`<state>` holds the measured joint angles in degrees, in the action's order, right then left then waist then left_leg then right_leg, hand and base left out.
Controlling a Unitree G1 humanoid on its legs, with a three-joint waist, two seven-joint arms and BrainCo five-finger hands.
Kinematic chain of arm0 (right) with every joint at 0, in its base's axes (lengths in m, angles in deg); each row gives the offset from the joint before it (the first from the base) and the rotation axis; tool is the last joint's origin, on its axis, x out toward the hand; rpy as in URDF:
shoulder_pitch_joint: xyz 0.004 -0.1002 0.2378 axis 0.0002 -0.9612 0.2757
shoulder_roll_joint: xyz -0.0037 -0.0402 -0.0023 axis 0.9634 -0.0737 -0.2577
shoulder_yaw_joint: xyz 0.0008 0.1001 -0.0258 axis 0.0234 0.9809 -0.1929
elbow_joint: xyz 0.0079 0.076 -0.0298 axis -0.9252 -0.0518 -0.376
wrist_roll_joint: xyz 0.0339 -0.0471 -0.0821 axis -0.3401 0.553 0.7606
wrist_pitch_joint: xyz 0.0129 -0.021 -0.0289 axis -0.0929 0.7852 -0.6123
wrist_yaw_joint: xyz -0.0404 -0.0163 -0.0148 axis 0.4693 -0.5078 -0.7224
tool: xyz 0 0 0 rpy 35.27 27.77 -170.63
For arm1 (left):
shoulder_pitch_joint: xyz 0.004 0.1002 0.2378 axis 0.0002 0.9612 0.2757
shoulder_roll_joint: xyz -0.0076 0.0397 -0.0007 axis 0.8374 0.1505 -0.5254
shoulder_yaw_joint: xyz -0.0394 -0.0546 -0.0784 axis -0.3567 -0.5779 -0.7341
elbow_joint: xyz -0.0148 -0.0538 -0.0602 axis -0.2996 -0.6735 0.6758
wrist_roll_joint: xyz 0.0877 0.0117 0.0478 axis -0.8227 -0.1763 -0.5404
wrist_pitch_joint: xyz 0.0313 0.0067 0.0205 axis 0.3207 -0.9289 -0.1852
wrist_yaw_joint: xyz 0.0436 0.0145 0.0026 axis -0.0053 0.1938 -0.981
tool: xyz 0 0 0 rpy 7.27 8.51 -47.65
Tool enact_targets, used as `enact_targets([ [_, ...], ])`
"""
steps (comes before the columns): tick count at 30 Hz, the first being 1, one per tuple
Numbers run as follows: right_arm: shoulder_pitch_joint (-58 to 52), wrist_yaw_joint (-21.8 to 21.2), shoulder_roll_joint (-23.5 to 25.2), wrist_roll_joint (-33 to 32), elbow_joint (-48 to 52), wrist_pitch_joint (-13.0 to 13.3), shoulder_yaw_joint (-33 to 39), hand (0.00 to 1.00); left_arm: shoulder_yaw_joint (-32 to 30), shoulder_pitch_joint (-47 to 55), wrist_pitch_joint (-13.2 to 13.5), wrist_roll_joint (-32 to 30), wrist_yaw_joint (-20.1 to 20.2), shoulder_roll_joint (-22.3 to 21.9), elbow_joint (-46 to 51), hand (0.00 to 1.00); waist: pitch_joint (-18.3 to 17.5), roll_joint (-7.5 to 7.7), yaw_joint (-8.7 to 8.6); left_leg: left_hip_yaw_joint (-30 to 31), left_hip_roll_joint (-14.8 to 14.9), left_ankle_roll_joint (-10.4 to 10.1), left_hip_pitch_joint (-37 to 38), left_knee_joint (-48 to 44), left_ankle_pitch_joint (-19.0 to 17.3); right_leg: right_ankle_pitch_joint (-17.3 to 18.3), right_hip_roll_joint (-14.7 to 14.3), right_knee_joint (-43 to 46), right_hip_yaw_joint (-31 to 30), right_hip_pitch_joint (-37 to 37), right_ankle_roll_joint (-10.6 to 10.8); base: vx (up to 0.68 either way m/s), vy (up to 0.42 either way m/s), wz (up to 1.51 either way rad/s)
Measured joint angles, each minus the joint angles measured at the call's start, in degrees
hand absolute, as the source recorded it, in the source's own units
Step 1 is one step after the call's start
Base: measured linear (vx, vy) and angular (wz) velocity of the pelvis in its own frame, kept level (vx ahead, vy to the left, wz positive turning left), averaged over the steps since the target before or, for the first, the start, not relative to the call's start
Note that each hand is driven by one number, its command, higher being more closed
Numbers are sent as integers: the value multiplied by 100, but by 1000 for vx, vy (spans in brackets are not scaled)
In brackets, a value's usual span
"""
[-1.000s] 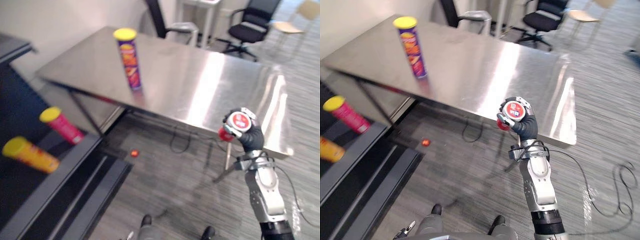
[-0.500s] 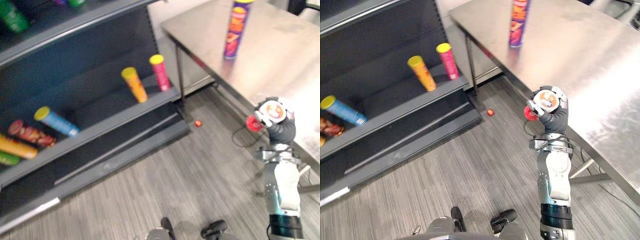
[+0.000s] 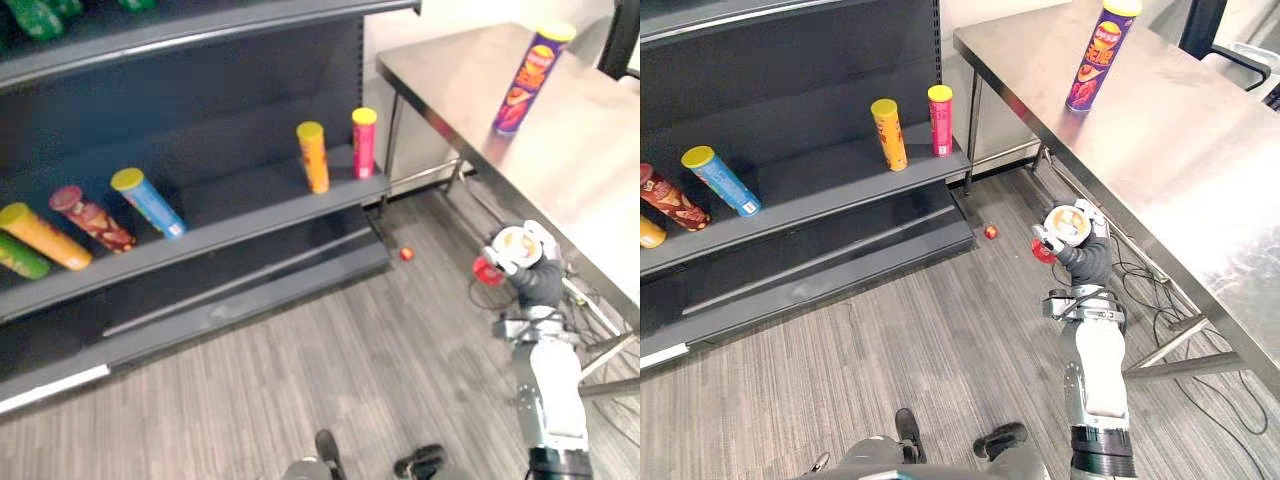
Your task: Put the gum and the chips on the shelf.
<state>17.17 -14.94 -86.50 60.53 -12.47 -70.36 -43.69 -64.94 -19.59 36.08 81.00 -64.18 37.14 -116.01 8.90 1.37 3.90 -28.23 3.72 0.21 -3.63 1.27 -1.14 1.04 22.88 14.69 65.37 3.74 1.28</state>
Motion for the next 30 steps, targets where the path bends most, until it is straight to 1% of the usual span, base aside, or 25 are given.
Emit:
enact_targets([
  [3, -18, -37, -3, -1, 0, 0, -2, 100, -10, 1, 0, 25, 44, -1, 0, 0, 2, 5, 17, 10, 28, -39, 10, 45, 83, -41, -75, -69, 2, -3, -22, 42, 5, -2],
  [6, -14, -57, -29, -1, -2, 0, -13, 100, -11, 0, 1, 64, 110, 0, 35, 0, 9, 25, 85, 42, 69, 2, -36, -89, 109, -43, -99, -71, 8, -19, -24, 66, 0, 6],
  [8, 25, -82, -66, -1, -16, 1, -114, 100, -11, -1, 7, 84, 146, 6, 56, 0, 21, 48, 108, 93, 140, 8, -130, -353, 0, -52, -112, -72, 21, -73, -12, 70, 7, 20],
  [10, 180, -144, -66, 6, -191, 0, -352, 100, -10, 6, 3, 308, 160, 17, 88, 0, 59, 106, 146, 203, 307, 2, -252, -939, -319, -74, -152, -69, 21, -237, 19, 70, 22, 17],
  [11, 207, -150, -69, 7, -240, -2, -462, 100, -9, 9, 3, 309, 165, 17, 89, 0, 68, 115, 161, 222, 359, 10, -268, -1095, -415, -80, -152, -62, 21, -294, 28, 39, 40, 9],
  [12, 214, -161, -70, 12, -266, -4, -593, 100, -8, 11, 2, 311, 177, 20, 86, 0, 75, 130, 211, 241, 432, 5, -334, -1345, -577, -82, -137, -16, 12, -361, 32, -9, 63, -3],
  [13, 211, -177, -83, 18, -268, -5, -814, 100, 4, 14, 2, 310, 192, 16, 77, 0, 88, 128, 291, 264, 533, -12, -366, -1629, -831, -84, -65, 215, -25, -404, 34, -10, 131, 3],
  [14, 213, -219, -91, 91, -267, -5, -1048, 100, 4, 14, 1, 309, 195, 18, 50, 0, 100, 110, 310, 399, 589, 26, -396, -1872, -1070, -140, 129, 710, -219, -390, -6, -13, 153, 15],
  [15, 208, -261, -97, 184, -268, -5, -1142, 100, 3, 14, 2, 307, 183, 20, 42, 0, 109, 95, 291, 484, 601, 40, -399, -1939, -1127, -233, 243, 983, -388, -356, -125, 9, 158, 49],
  [16, 197, -342, -109, 230, -274, -6, -1295, 100, 7, 15, 6, 307, 158, 33, 60, 0, 121, 77, 269, 671, 582, 91, -389, -1967, -1159, -561, 405, 1517, -1095, -144, -572, 20, 165, 76],
  [17, 179, -424, -93, 231, -280, -1, -1380, 100, 114, 21, 24, 306, 95, 86, 111, 0, 157, 37, 251, 915, 529, 89, -349, -1979, -1147, -715, 286, 1870, -2420, 299, -602, 88, 165, 82],
  [18, 164, -447, -83, 231, -289, -3, -1406, 100, 175, 10, 23, 305, 69, 124, 117, 0, 158, 49, 257, 1088, 534, 141, -345, -1982, -1168, -538, 51, 1856, -3078, 422, -366, 112, 150, 103],
  [19, 94, -521, -53, 228, -279, -4, -1415, 100, 223, 8, 25, 296, 18, 212, 155, 0, 158, 66, 234, 1391, 493, 182, -332, -1945, -1167, -73, -471, 1805, -4102, 526, 1, 117, 77, 97],
  [20, 51, -543, -52, 225, -267, -4, -1414, 100, 223, 11, 25, 291, 4, 240, 153, 0, 159, 68, 202, 1545, 445, 198, -325, -1935, -1162, 78, -643, 1723, -4411, 524, 15, 97, 51, 143],
  [21, -16, -613, -53, 218, -253, -4, -1413, 100, 228, 26, 27, 289, -8, 273, 148, 0, 152, 95, 98, 1841, 271, 222, -325, -1910, -1145, 254, -859, 1477, -4743, 504, 92, 128, 23, 160],
  [22, -101, -652, -56, 176, -219, -2, -1405, 100, 296, 2, 31, 238, -9, 273, 148, 0, 159, 110, 67, 2173, 13, 239, -325, -1881, -1145, 362, -961, 1008, -5015, 560, 157, 165, -6, 155],
  [24, -157, -659, -54, 154, -220, -5, -1405, 100, 396, -30, 65, 213, -11, 301, 145, 0, 180, 77, 84, 2475, -117, 280, -324, -1880, -1178, 354, -1101, 586, -5359, 723, 170, 160, -54, 115],
  [25, -161, -665, -54, 103, -220, -7, -1405, 100, 430, -47, 93, 174, -14, 333, 145, 0, 201, 34, 82, 2740, -134, 210, -312, -1883, -1148, 293, -1206, 247, -5544, 853, 262, 145, -83, 104],
  [26, -161, -662, -54, 67, -219, -7, -1405, 100, 431, -51, 92, 172, -19, 354, 142, 0, 204, 24, 79, 2888, -152, 196, -313, -1878, -1143, 248, -1228, 71, -5629, 907, 332, 206, -139, 133],
  [27, -163, -655, -57, -47, -217, -6, -1404, 100, 431, -90, 92, 172, -25, 412, 103, 0, 202, 74, 53, 3208, -235, 126, -291, -1869, -1119, 171, -1198, -267, -5751, 927, 452, 240, -206, 138],
  [28, -164, -641, -55, -50, -213, -7, -1402, 100, 435, -128, 89, 174, -29, 444, 70, 0, 199, 144, 25, 3481, -329, 62, -256, -1869, -1145, 155, -1152, -352, -5891, 930, 474, 313, -322, 183],
  [29, -169, -644, -51, -59, -201, -7, -1408, 100, 459, -127, 92, 174, -29, 475, 37, 0, 182, 256, -3, 3804, -446, -34, -186, -1873, -1196, 134, -1052, -341, -5981, 884, 479, 270, -333, 152],
  [30, -172, -657, -51, -71, -181, -7, -1412, 100, 467, -128, 90, 174, -30, 492, 35, 0, 142, 320, -8, 3974, -509, -102, -193, -1898, -1237, 86, -997, -341, -5956, 873, 498, 273, -404, 165],
])
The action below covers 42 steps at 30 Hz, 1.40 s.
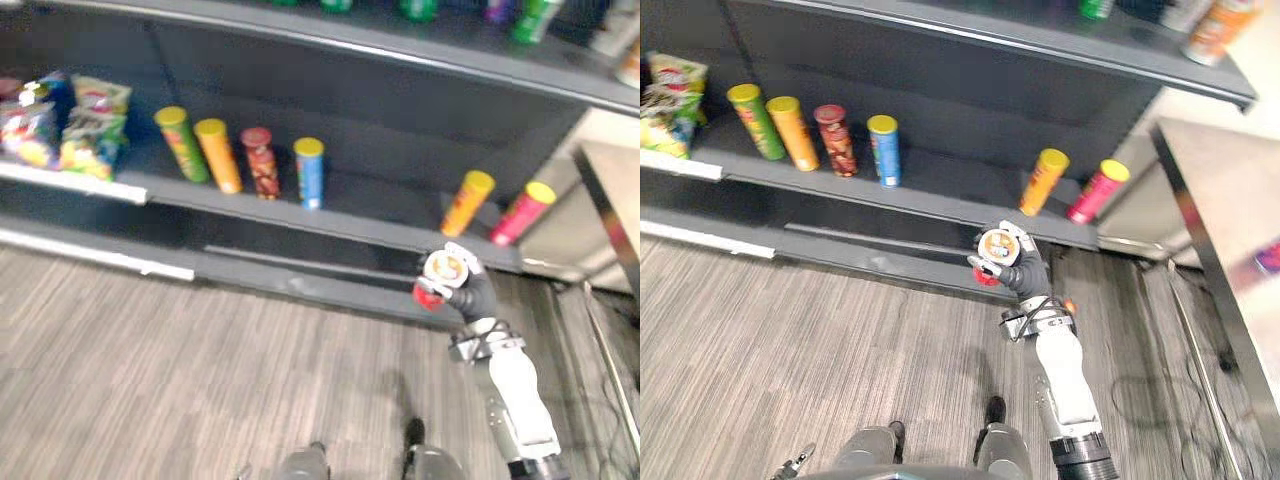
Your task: Put the gum and the chips on the shelf.
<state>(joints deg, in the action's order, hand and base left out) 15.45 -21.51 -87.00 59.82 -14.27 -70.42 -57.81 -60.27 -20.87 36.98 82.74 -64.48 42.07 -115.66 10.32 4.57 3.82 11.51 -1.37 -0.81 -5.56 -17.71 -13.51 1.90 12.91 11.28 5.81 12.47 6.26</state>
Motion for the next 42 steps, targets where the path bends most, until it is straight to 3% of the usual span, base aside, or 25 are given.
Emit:
enact_targets([
  [1, 14, -5, -21, -56, 70, 10, 9, 100, -10, -35, -4, 2, -6, 31, -20, 0, -61, 85, -16, 312, -56, -142, -81, -98, -88, -151, 77, 79, 158, -34, 275, 221, -418, 147],
  [2, 44, 4, -53, -189, 88, 7, 26, 100, -50, -81, -5, 14, -9, -145, -49, 0, -106, -156, -28, 341, 220, -315, -222, -124, -99, -35, -92, 152, 570, -120, 89, 197, -396, 139],
  [3, 51, 4, -54, -216, 108, 8, 26, 100, -59, -81, -6, 14, -5, -236, -51, 0, -118, -255, -46, 314, 358, -331, -235, -42, -89, 13, -176, 88, 732, -171, 37, 184, -406, 95],
  [4, 91, -2, -51, -273, 109, 4, 14, 100, -118, -72, -15, 22, -8, -376, -78, 0, -117, -334, -27, 296, 577, -471, -233, 185, 59, 64, -299, 14, 964, -184, -52, 162, -359, 75],
  [7, 57, 0, -27, -399, 111, 2, 14, 100, -277, -74, -103, 32, -7, -418, -171, 0, -116, -345, -152, -541, 937, -587, -229, 818, 568, 160, -398, -94, 1504, -286, -213, 91, -229, 75],
  [8, 33, 9, -37, -410, 110, 3, 44, 100, -284, -82, -104, 30, -14, -419, -168, 0, -116, -345, -220, -1111, 1017, -560, -218, 976, 741, 161, -397, -185, 1701, -386, -214, 77, -195, 78],
  [10, -2, 34, -28, -411, 110, 4, 134, 100, -292, -98, -100, 7, -23, -417, -159, 0, -117, -337, -217, -1613, 1060, -516, -194, 1074, 843, 154, -393, -299, 1805, -466, -221, 36, -52, 37],
  [12, -87, 60, 31, -408, 108, 5, 185, 100, -297, -96, -101, -47, -103, -418, -163, 0, -121, -332, -213, -2024, 1058, -449, -151, 1142, 904, 24, -394, -589, 1852, -625, -189, 18, 42, 9],
  [17, -328, 60, 235, -391, 52, 4, 158, 100, -338, -72, -106, -182, -213, -400, -158, 0, -169, -268, -201, -2303, 957, -468, 64, 1325, 923, -260, -399, -1055, 1635, -809, -82, 13, 60, -19],
  [22, -355, 164, 224, -362, -87, -1, 173, 100, -373, -71, -131, -351, -211, -402, -60, 0, -289, -256, -221, -2514, 928, -549, 379, 1605, 987, -306, -406, -1118, 1472, -900, -69, 7, 17, -21],
  [33, 539, 456, 214, 76, -334, -102, 2, 100, -294, -71, -141, -446, -209, -352, -11, 0, -448, -189, -175, -2661, 800, -512, 767, 2299, 1375, -395, -382, -1119, 1311, -896, -11, -19, 6, -5],
  [42, 1263, 540, -61, 79, -340, -117, 0, 100, -302, -74, -212, -667, -221, -335, -47, 0, -495, -175, -164, -2731, 823, -461, 795, 2344, 1411, -560, -467, -1305, 1190, -977, -95, -24, -15, -5],
])
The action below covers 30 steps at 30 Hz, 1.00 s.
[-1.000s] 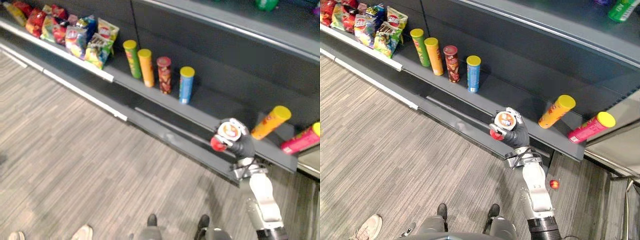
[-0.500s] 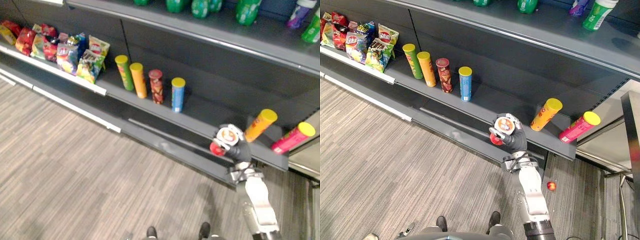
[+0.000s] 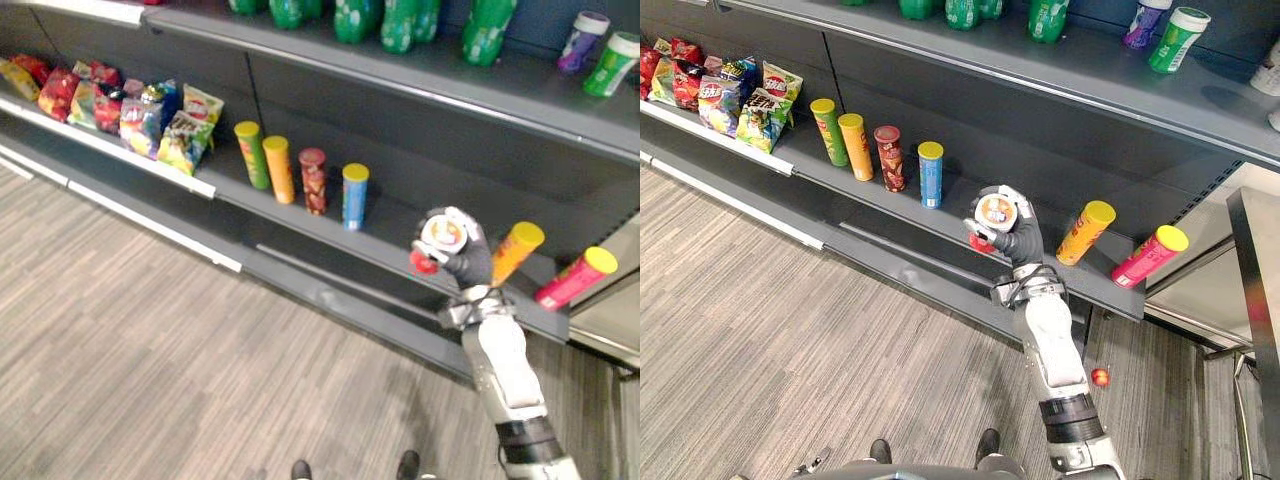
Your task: Put the gum and the chips on the shelf.
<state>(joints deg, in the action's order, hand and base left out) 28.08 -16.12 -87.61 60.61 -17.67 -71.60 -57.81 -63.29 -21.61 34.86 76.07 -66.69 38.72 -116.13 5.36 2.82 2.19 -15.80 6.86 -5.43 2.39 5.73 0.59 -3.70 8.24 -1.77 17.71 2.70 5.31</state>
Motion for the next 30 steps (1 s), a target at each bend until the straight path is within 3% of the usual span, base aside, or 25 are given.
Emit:
enact_targets([
  [15, 2193, 378, -689, -17, -503, -24, 25, 100, 101, 34, -10, -4, -1, 32, -10, 0, -77, -3, 37, -234, 132, -26, 153, 12, 55, -132, -183, -68, -308, -4, -123, -24, -30, -10],
  [22, 3499, 590, -1348, -34, -1712, -145, 251, 100, 108, 116, -41, -2, -2, 38, 5, 0, -161, 11, 56, -130, 209, -78, 78, 15, 151, -163, -264, -129, -233, 3, -168, 0, -30, 4],
  [30, 4470, 846, -1604, -35, -2994, -365, 456, 100, 169, 116, -41, 14, -1, 53, 4, 0, -161, 11, 114, -98, 274, -113, 61, 16, 217, -197, -342, -191, -216, 1, -215, 1, -4, 1],
])
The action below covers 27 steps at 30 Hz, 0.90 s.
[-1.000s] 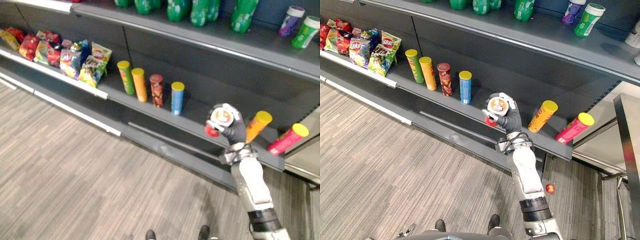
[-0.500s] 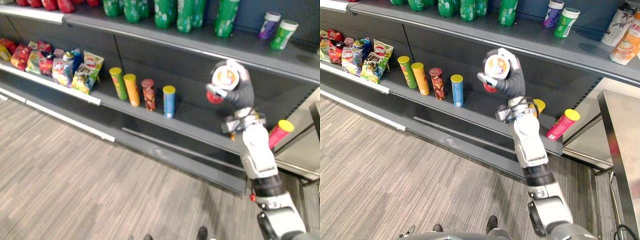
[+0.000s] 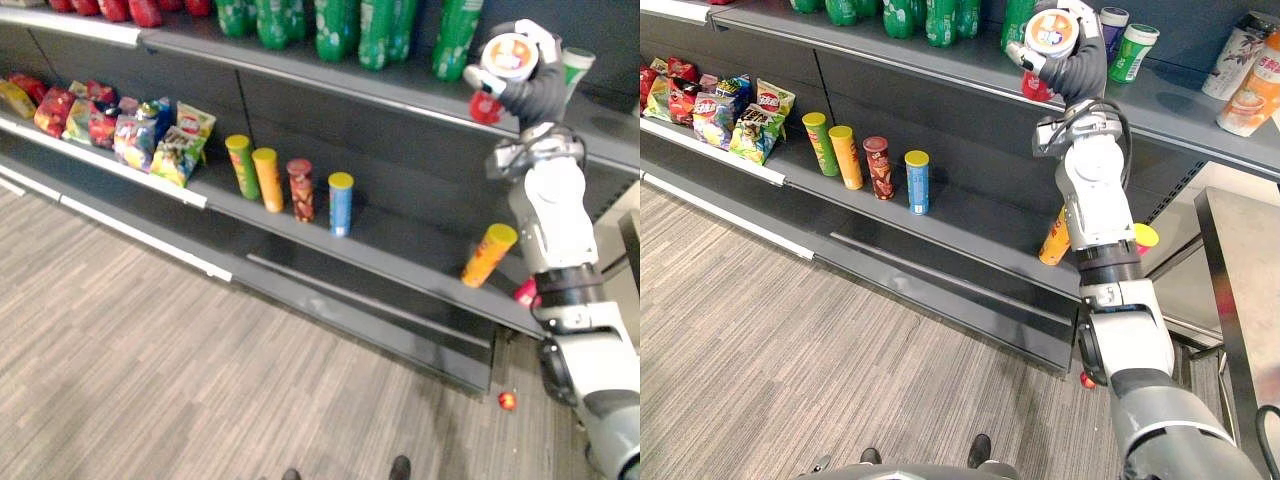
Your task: Put the gum and the chips on the shelf.
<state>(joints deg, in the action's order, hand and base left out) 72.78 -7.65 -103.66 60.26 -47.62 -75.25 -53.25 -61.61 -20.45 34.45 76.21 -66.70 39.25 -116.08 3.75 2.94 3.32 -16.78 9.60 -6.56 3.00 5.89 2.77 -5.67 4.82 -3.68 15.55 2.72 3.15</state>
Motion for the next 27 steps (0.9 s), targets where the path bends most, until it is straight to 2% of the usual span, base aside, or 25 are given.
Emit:
enact_targets([
  [9, 979, -14, -168, -22, -1477, -167, 73, 100, 54, -19, 0, 45, -5, 20, 1, 0, 6, 10, 7, 13, 42, -15, -91, 0, 24, -15, -53, -112, 40, 27, -21, -2, -5, 2],
  [17, 1419, -273, -326, -212, -2902, -497, 412, 100, 167, -187, 6, 108, -4, 105, 6, 0, 99, 122, 76, 28, 86, -53, -216, -1, 59, -61, -103, -148, 104, 109, -60, 29, -6, 2],
  [27, 1858, -332, -399, -197, -3485, -477, 968, 100, 167, -283, 39, 108, -15, 104, 51, 0, 283, 123, 40, 39, 95, -54, -238, -1, 58, -62, -114, -173, 118, 110, -59, 18, 0, -1],
])
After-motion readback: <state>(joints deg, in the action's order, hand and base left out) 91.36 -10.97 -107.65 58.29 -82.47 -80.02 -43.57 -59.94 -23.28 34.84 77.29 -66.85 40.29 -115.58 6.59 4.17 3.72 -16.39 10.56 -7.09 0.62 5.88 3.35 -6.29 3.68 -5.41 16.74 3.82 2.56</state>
